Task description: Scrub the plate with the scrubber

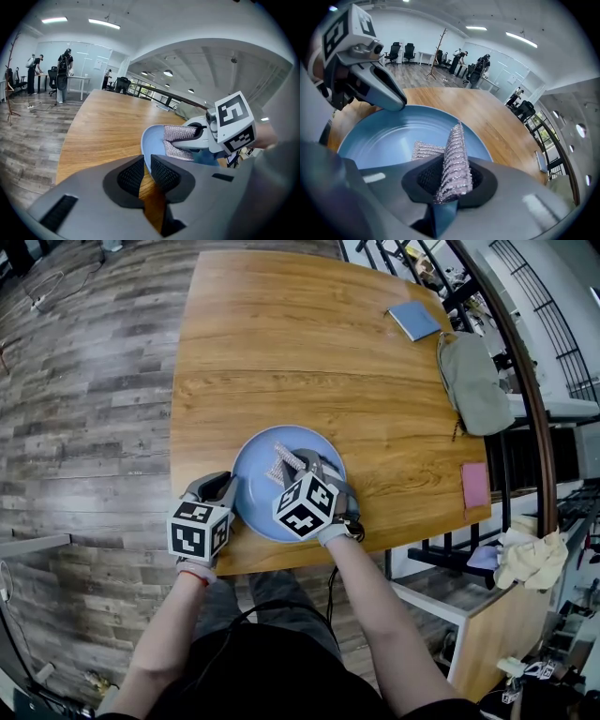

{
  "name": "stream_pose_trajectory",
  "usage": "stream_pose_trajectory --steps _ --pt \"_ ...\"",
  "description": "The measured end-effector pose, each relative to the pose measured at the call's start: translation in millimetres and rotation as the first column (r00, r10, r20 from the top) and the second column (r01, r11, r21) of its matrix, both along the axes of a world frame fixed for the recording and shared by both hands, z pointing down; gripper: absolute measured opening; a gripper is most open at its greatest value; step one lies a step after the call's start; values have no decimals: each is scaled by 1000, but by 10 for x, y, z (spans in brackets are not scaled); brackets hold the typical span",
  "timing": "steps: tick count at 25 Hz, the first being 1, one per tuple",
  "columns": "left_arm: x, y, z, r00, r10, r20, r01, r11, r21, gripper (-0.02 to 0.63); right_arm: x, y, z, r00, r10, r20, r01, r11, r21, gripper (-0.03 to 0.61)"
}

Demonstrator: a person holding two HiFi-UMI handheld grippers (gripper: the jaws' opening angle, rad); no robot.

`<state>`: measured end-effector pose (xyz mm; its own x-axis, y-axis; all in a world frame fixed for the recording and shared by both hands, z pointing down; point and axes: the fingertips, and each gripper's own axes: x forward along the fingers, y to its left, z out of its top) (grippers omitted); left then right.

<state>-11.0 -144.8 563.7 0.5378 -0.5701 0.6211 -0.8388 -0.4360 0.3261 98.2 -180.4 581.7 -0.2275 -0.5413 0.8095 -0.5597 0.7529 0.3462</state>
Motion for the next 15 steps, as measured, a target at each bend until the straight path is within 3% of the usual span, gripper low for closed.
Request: stream_pose_trajectory --steps 15 --pt "0 -35 17 999 30 20 -30 999 10 41 336 457 31 999 42 -33 -43 998 -37 58"
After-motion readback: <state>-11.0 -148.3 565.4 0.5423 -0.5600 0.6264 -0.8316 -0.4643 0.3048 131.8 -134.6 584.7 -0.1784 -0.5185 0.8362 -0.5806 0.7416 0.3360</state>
